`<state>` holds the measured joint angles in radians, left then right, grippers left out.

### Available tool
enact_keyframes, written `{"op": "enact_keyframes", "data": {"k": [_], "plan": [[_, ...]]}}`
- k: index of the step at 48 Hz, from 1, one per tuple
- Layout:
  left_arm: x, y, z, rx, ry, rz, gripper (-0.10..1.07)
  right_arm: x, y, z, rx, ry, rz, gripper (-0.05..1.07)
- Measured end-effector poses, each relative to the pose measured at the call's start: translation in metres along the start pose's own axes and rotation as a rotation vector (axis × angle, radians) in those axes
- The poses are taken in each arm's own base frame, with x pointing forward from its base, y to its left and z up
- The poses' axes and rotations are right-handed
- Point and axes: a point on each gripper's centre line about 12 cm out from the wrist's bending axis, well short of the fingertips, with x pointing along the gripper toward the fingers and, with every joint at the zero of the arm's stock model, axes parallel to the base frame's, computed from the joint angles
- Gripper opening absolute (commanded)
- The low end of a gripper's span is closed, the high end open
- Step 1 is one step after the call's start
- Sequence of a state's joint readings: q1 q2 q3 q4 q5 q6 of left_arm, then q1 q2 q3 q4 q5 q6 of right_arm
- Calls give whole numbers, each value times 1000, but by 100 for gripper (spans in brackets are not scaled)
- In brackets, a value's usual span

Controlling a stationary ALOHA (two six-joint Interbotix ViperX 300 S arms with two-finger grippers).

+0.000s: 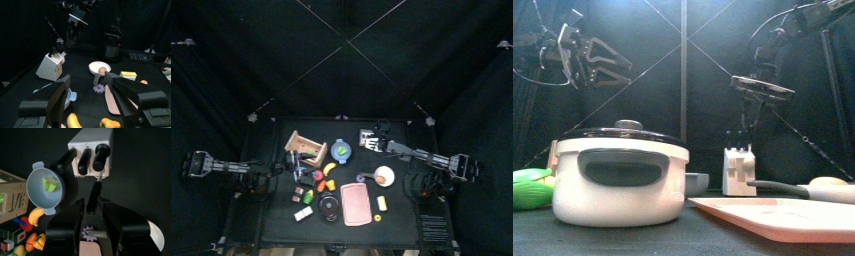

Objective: Place pairing knife back in holder

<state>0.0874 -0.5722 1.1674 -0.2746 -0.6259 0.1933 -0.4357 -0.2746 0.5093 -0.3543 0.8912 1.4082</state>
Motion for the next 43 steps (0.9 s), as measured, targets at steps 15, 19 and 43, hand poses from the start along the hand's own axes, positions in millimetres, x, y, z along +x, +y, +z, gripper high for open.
{"op": "enact_keyframes", "data": {"k": [15, 19, 43], "plan": [[-1, 1, -1, -4, 4, 4, 92, 6, -10, 11, -6, -61, -36, 69], [-1, 1, -1, -4, 4, 4, 92, 6, -10, 14, -13, -75, -29, 69], [-1, 1, -2, -5, 7, 5, 92, -26, -27, 11, 2, -101, 50, 68]]}}
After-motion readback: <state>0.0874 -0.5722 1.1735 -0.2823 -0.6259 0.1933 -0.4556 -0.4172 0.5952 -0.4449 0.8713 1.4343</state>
